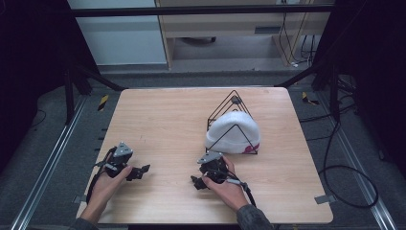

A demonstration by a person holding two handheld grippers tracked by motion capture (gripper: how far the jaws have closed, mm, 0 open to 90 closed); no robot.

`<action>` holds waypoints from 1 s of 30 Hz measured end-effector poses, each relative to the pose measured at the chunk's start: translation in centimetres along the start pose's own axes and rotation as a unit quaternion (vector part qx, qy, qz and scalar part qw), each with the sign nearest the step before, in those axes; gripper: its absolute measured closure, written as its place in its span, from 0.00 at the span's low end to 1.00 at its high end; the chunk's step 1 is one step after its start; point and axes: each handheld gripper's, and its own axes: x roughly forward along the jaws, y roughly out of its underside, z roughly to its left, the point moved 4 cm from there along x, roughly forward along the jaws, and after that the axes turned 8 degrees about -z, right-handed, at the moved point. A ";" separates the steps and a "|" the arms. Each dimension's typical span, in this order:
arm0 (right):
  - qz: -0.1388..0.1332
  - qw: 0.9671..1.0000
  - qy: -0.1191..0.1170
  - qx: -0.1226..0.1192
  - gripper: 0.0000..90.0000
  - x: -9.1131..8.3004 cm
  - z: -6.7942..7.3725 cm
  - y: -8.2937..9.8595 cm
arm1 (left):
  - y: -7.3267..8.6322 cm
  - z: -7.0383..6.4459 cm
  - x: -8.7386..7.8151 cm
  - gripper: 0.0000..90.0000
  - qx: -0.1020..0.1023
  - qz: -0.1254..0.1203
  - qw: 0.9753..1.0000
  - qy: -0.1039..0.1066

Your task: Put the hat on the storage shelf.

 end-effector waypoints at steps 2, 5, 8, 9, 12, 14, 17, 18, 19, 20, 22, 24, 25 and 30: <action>0.001 1.000 0.002 0.000 0.15 0.1 -0.1 0.0 | 0.1 0.0 0.1 0.07 -0.001 0.001 1.000 -0.001; -0.004 1.000 0.007 0.002 0.14 0.4 -0.2 0.0 | 0.5 0.1 0.5 0.07 -0.006 0.005 1.000 -0.002; -0.004 1.000 0.011 0.005 0.14 0.5 -0.3 -0.1 | 0.7 0.2 0.7 0.07 -0.009 0.003 1.000 -0.003; -0.006 1.000 0.012 0.005 0.14 0.5 -0.4 -0.1 | 0.7 0.3 0.7 0.07 -0.009 0.003 1.000 -0.005; -0.007 1.000 0.017 0.006 0.15 0.6 -0.5 -0.2 | 0.9 0.4 1.0 0.07 -0.013 0.004 1.000 -0.006; -0.008 1.000 0.018 0.006 0.15 0.6 -0.5 -0.2 | 1.0 0.3 1.1 0.07 -0.014 0.005 1.000 -0.006; -0.009 1.000 0.018 0.008 0.14 0.7 -0.5 -0.1 | 1.3 0.3 1.3 0.06 -0.014 0.007 1.000 -0.008; -0.010 1.000 0.018 0.008 0.14 0.7 -0.5 -0.1 | 1.4 0.4 1.4 0.06 -0.013 0.008 1.000 -0.008; -0.010 1.000 0.017 0.008 0.14 0.7 -0.5 -0.1 | 1.5 0.5 1.5 0.06 -0.016 0.011 1.000 -0.006; -0.011 1.000 0.018 0.007 0.13 0.7 -0.4 -0.1 | 1.6 0.5 1.6 0.06 -0.014 0.012 1.000 -0.007; -0.011 1.000 0.018 0.008 0.13 0.7 -0.4 -0.1 | 1.6 0.4 1.7 0.06 -0.018 0.008 1.000 -0.005; -0.015 1.000 0.019 0.008 0.12 0.8 -0.4 -0.1 | 1.6 0.4 1.6 0.05 -0.016 0.011 1.000 -0.004; -0.016 1.000 0.021 0.009 0.12 0.8 -0.4 -0.1 | 1.6 0.4 1.7 0.05 -0.015 0.010 1.000 -0.005; -0.023 0.999 0.022 0.014 0.11 0.8 -0.3 0.1 | 1.8 0.1 1.9 0.02 -0.010 0.004 1.000 -0.014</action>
